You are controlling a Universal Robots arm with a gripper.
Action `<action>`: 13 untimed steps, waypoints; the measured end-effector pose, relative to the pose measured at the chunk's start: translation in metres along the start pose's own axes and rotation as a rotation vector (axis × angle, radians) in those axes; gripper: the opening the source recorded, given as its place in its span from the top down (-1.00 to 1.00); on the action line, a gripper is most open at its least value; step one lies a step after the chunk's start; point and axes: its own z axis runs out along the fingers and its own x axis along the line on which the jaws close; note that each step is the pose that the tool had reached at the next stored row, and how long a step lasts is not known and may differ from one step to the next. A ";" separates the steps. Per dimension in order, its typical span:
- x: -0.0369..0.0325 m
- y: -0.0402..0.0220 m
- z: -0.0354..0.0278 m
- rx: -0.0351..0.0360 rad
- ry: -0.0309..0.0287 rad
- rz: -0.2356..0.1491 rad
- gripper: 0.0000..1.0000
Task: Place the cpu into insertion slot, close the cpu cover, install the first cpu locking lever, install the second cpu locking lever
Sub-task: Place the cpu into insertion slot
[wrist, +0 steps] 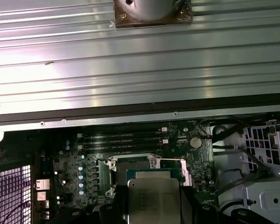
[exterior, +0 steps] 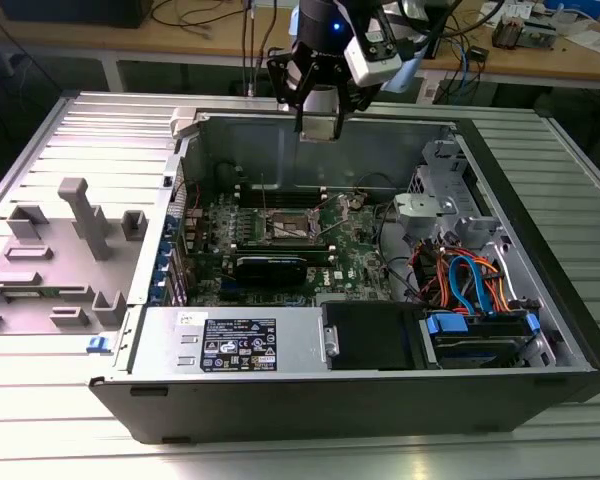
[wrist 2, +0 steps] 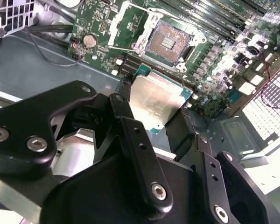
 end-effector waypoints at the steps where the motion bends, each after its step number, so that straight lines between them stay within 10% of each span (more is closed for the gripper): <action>1: 0.0001 -0.0008 0.0001 -0.0001 -0.0002 0.002 -0.08; 13: 0.0013 -0.0049 0.0022 -0.0011 -0.0051 0.057 -0.08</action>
